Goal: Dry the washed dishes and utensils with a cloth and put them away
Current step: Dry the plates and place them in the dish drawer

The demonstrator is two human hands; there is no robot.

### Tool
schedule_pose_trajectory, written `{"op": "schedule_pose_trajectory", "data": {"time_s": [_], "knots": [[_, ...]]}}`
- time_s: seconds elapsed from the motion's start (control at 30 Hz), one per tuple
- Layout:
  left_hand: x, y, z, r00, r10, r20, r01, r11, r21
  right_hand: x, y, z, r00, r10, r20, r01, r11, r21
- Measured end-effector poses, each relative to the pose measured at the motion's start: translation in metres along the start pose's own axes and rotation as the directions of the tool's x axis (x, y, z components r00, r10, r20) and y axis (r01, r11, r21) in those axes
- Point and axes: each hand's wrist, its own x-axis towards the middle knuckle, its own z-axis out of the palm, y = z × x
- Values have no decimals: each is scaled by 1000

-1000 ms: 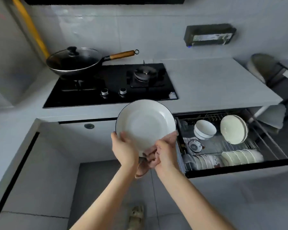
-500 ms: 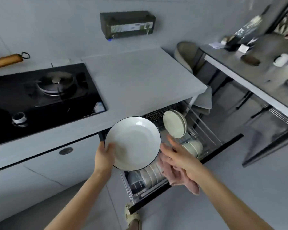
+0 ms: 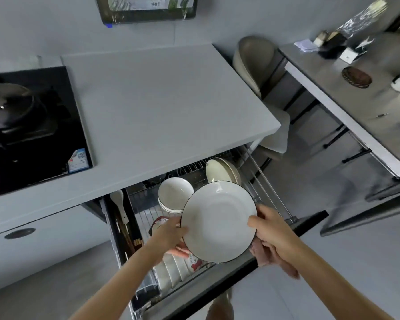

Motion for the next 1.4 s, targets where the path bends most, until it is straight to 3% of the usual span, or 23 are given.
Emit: {"op": "schedule_pose_trajectory", "data": {"time_s": [0.1, 0.17, 0.3, 0.37, 0.43, 0.67, 0.97, 1.1, 1.23, 1.4], "knots": [[26, 18, 22, 997, -40, -59, 41, 999, 29, 41, 3, -52, 998, -41, -51, 28, 971, -236], [40, 31, 35, 988, -45, -148, 45, 999, -3, 72, 2, -91, 991, -117, -68, 74, 892, -446], [59, 56, 60, 959, -65, -276, 41, 995, -90, 140, -2, -140, 965, -259, -49, 98, 524, -846], [67, 66, 71, 948, -71, -310, 40, 994, -106, 175, 0, -146, 952, -307, -6, 123, 398, -909], [73, 71, 79, 937, -82, -339, 41, 991, -125, 212, 6, -143, 949, -313, 43, 155, 342, -927], [81, 73, 91, 930, -137, -342, 93, 985, -144, 311, 16, -103, 954, -276, 121, 231, 413, -881], [105, 63, 87, 896, -247, -370, 175, 961, -215, 361, 29, -65, 943, -260, 208, 285, 308, -908], [111, 61, 85, 883, -278, -378, 189, 948, -255, 370, 33, -58, 937, -258, 236, 311, 308, -899], [114, 58, 82, 882, -278, -380, 181, 945, -272, 381, 37, -55, 923, -201, 330, 382, 355, -853], [119, 57, 76, 886, -288, -364, 183, 937, -297, 385, 40, -49, 914, -124, 387, 395, 493, -775]]}}
